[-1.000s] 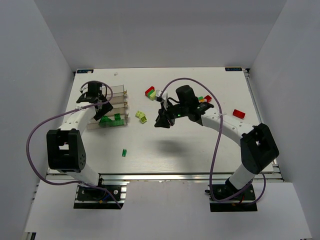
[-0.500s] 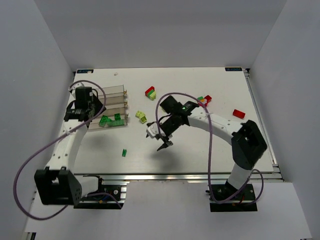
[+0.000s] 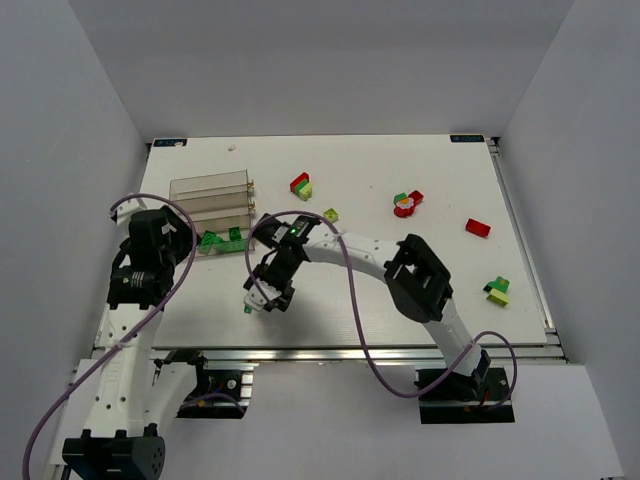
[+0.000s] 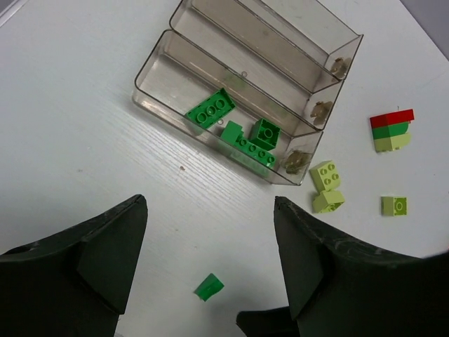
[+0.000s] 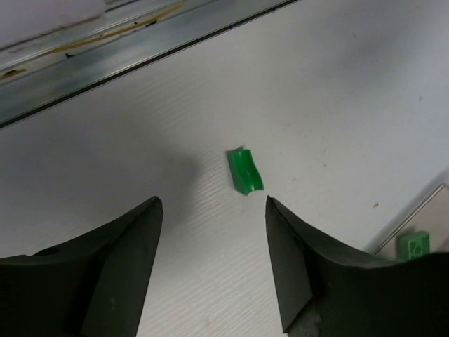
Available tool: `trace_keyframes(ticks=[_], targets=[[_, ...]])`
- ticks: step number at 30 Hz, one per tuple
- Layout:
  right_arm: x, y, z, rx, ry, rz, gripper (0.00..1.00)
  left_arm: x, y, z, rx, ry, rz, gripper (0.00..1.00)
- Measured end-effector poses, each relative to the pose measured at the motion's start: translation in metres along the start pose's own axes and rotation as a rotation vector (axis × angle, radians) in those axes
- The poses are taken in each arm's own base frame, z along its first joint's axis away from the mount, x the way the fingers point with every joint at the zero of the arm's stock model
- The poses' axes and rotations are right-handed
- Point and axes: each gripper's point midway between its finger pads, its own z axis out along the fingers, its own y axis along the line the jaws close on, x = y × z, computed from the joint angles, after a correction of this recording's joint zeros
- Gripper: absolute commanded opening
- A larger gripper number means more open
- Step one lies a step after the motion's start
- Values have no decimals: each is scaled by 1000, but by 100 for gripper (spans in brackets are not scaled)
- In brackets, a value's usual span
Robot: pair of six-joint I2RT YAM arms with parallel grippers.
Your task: Sort the legos into containers by color
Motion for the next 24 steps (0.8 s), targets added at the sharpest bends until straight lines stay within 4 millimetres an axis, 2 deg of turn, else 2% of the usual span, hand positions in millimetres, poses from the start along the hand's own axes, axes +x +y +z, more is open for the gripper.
trace_keyframes(ticks=[4, 9, 18, 24], targets=[[8, -10, 27, -13, 48, -14, 58, 3, 8, -5, -24, 5, 10, 83], [19, -24, 52, 12, 93, 2, 57, 10, 14, -6, -47, 33, 33, 83], [43, -46, 61, 62, 170, 11, 53, 18, 20, -3, -70, 77, 88, 83], [52, -38, 63, 29, 203, 7, 49, 20, 18, -3, -57, 84, 102, 85]])
